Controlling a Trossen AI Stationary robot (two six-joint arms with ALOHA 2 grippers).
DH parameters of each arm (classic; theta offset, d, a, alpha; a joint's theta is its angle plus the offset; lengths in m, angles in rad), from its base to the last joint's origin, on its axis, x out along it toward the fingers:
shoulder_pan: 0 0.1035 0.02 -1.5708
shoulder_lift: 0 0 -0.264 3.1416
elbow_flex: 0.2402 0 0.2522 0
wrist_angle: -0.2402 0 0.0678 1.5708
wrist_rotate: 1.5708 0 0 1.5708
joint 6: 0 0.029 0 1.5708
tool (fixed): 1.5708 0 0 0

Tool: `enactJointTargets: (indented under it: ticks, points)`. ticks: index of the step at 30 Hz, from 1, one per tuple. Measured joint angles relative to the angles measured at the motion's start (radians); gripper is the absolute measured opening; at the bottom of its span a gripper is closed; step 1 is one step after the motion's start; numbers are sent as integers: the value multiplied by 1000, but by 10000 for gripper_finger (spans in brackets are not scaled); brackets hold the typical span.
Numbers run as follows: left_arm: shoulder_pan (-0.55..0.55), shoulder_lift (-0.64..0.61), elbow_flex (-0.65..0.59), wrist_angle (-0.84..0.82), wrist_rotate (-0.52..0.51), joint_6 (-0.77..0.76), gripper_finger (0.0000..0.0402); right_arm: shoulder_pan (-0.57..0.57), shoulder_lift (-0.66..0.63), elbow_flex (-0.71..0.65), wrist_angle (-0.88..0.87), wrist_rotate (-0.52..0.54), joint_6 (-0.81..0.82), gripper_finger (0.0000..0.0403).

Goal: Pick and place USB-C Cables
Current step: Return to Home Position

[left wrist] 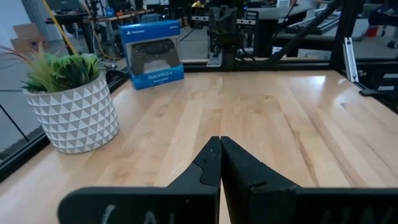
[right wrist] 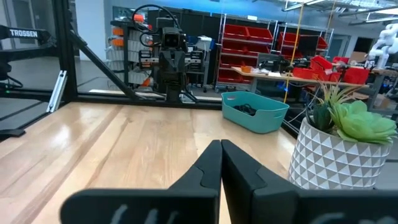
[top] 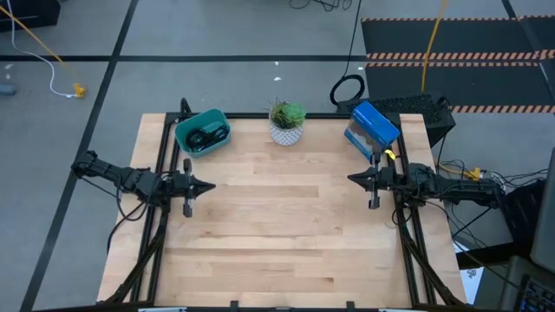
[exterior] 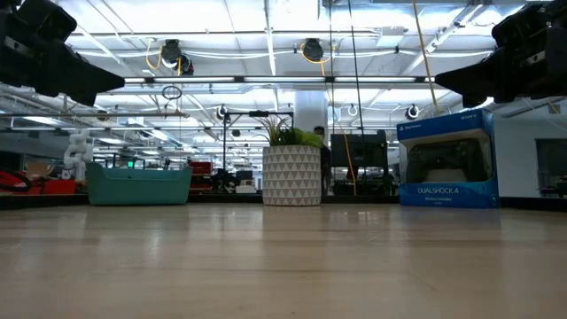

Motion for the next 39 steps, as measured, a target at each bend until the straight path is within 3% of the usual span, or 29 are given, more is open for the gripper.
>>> enactJointTargets:
  ticks: [18, 25, 39]
  points:
    - [0, 0, 0, -29, 69, 17, 3, 0, 0, 0, 2, 0, 0, 0]
    - [0, 0, -59, 119, 92, 96, 3, 0, 0, 0, 2, 0, 0, 0]
    - [1, 0, -64, 165, 218, 134, 3, 0, 0, 0, 2, 0, 0, 0]
